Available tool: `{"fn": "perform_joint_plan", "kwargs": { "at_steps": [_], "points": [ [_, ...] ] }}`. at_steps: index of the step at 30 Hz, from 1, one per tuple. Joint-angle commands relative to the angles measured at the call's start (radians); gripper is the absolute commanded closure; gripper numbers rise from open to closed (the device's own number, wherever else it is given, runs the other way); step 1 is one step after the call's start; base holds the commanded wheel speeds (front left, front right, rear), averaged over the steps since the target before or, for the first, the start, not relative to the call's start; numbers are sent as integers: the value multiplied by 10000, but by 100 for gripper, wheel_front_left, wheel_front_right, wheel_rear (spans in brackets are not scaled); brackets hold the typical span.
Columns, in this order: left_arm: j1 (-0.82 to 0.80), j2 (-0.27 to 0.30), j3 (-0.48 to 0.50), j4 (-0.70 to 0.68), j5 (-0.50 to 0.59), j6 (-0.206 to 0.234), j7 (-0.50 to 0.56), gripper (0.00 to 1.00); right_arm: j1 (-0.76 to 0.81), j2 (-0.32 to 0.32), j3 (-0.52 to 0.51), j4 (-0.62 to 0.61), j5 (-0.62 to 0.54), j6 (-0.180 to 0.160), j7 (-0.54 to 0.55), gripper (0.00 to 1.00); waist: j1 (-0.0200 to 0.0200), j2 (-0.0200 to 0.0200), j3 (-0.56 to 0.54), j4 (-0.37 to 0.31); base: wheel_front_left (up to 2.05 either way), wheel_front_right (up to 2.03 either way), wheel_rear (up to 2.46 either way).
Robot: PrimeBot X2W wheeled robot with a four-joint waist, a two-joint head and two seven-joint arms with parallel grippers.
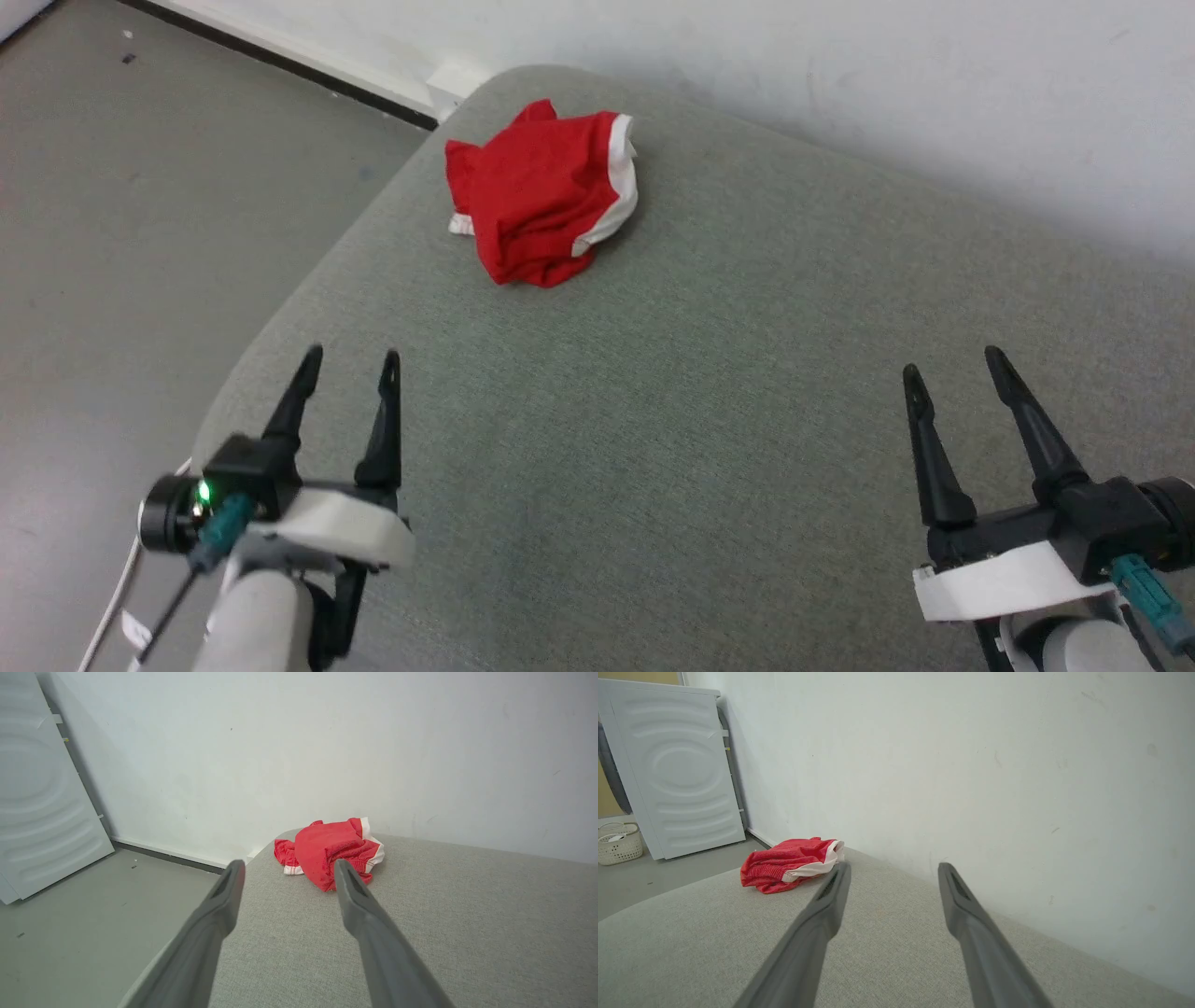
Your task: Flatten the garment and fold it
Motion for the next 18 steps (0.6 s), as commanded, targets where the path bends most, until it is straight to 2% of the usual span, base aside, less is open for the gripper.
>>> {"fn": "perform_joint_plan", "kwargs": {
  "at_steps": [1, 4, 8, 14, 18],
  "points": [
    [-610, 175, 90, 137, -126, -153, 170, 0, -237, 19, 38, -123, -148, -21, -47, 0, -1, 0, 1049, -903, 0, 0, 0],
    [-1861, 549, 306, 620, -538, -473, 714, 0, -508, -3, 73, -373, -346, -21, -47, 0, -1, 0, 1691, -1365, 0, 0, 0],
    [-3728, 1391, 273, 1526, -685, -792, 1363, 0, -852, -128, 16, -814, -486, -21, -37, 0, -1, 0, 2566, -1954, 0, 0, 0],
    [-6403, 2443, 15, 3447, -1428, -1005, 2986, 0, -1287, -213, 27, -1508, -581, -21, 62, 0, -1, 0, 3664, -2872, 0, 0, 0],
    [-7742, 3183, -573, 4477, -2273, -1029, 4209, 0, -1528, -236, 163, -1793, -678, -21, 77, 0, -1, 0, 4210, -3475, 0, 0, 0]
  ]
}}
